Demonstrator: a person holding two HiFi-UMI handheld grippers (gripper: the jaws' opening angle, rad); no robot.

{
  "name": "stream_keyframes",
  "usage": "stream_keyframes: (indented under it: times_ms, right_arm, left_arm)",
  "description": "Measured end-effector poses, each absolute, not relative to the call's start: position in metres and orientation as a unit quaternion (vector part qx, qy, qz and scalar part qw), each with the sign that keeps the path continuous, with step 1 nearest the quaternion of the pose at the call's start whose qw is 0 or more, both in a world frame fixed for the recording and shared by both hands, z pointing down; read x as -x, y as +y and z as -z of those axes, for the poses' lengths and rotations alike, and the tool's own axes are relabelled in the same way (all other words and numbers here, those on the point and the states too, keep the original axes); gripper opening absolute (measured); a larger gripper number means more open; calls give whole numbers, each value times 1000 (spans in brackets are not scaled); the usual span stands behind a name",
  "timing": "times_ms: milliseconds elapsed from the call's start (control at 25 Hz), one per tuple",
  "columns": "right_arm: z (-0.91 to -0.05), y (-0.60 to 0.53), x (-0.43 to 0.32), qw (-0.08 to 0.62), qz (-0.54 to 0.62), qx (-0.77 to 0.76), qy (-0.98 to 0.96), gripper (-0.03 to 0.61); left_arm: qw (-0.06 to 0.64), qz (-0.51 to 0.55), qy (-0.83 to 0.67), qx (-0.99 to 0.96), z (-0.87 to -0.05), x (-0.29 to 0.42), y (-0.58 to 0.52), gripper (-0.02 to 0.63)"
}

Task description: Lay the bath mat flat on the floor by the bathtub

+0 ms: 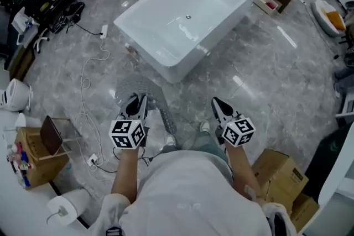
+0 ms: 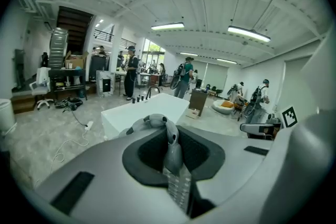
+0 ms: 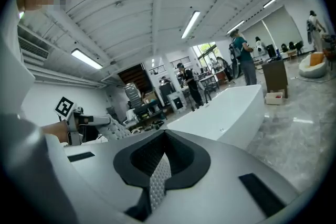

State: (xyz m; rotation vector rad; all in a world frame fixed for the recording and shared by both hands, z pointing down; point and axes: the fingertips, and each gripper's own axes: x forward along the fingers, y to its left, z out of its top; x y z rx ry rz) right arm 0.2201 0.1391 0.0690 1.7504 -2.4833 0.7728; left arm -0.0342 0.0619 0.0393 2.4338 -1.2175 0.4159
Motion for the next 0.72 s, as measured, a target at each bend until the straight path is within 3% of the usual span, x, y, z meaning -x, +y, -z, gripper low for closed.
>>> stream_keyframes:
  times_ms: [720]
  right_arm:
    - [-207, 61, -128, 119, -339, -325, -875, 29]
  left_arm:
    - [265, -151, -559, -771, -150, 58, 10, 55]
